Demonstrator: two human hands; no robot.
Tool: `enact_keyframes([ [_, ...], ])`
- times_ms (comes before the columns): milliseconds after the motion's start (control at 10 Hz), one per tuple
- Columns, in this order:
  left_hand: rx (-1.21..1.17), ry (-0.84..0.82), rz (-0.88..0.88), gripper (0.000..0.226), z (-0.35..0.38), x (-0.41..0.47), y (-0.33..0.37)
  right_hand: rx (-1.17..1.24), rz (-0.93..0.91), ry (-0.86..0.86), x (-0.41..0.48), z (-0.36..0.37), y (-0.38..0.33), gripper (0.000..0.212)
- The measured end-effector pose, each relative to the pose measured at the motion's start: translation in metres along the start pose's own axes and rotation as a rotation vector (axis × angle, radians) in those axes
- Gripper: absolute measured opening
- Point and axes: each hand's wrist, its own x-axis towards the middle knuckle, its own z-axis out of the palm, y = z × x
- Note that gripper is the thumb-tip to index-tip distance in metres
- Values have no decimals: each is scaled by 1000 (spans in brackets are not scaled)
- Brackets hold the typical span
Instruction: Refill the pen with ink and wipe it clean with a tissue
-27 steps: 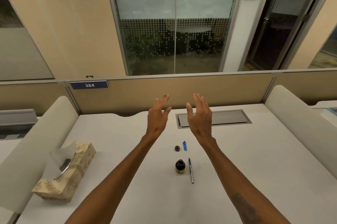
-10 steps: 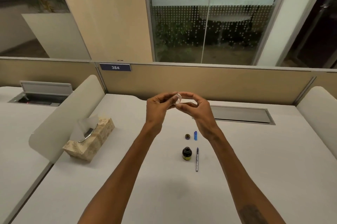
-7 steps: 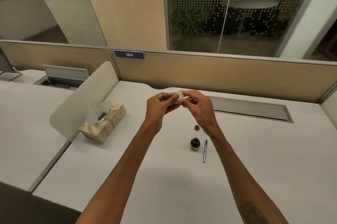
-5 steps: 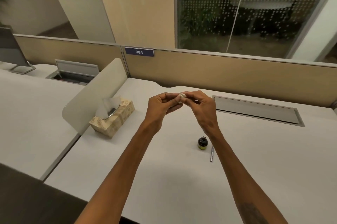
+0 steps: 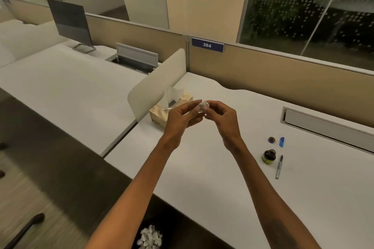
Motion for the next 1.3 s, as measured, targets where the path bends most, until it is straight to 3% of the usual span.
enact_keyframes([
  [200,4,192,-62,31,-87,-44,-18,27,82,-136,-22,78,19,19],
  [400,98,376,-192,25,-173,-96,-49,-34,119,-294,-50,151,37,29],
  [700,285,621,-354,23,-271,-184,-103,-417,169,-656,-111,234,91,19],
  [1100,225,760,-652,21,-310,-265,-162,-958,104,-970,-188,274,172,16],
  [1300,236,772,-663,23,-315,-274,-161,-928,107,-963,-202,286,177,33],
])
